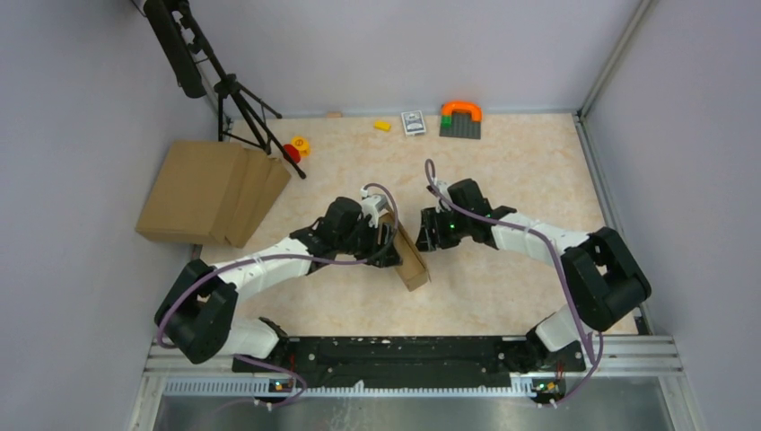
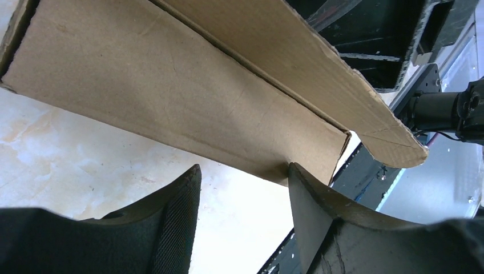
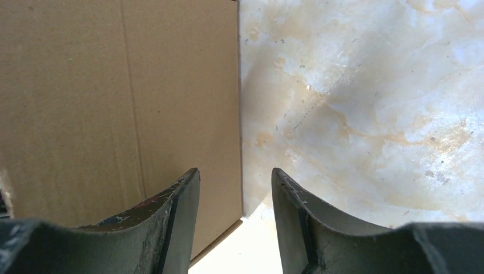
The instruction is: Fold the paper box
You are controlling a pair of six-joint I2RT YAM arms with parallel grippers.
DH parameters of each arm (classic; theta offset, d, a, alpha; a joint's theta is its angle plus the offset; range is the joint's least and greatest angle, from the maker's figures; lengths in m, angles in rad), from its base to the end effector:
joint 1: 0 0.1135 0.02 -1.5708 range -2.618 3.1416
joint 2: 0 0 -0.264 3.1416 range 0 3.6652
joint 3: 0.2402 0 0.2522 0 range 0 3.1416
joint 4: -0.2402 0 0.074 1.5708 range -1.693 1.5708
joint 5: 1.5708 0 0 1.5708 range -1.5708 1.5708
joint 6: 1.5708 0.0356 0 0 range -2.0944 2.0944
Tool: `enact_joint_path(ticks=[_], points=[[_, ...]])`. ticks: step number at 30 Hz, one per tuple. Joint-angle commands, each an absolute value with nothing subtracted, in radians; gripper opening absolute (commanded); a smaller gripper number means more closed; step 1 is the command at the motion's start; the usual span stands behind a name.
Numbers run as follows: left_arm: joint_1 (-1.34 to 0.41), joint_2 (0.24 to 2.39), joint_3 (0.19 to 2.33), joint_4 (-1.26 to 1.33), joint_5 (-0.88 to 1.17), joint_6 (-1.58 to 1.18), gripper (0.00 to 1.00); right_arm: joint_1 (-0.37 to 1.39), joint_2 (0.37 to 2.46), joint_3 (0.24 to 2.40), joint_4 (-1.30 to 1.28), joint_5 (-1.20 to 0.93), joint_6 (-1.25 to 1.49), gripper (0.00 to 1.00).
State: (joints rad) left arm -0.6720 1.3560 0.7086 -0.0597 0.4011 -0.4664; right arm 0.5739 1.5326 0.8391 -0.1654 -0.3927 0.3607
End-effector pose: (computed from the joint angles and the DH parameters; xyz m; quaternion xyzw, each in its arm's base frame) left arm 0.2077 -0.1830 0.2022 0.1743 0.8767 -0.3735 0.2480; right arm 0.2500 0.1778 0.1859 -0.1654 0.9069 0.3172 0.2228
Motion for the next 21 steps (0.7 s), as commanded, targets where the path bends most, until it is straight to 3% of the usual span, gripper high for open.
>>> enact_joint_path(ticks=[1, 13, 21], points=[[-0.666, 1.379, 0.720, -0.047, 0.412, -0.461, 0.58, 0.569, 1.449, 0.847, -0.144, -0.403, 0.364, 0.49], [-0.666, 1.399, 0.739, -0.058, 0.421, -0.450, 0.56, 0.445, 1.345, 0.786, -0.110, -0.487, 0.409, 0.53], [-0.666, 1.387, 0.740, -0.067, 0.421, -0.448, 0.56, 0.442, 1.260, 0.773, -0.039, -0.581, 0.451, 0.63]])
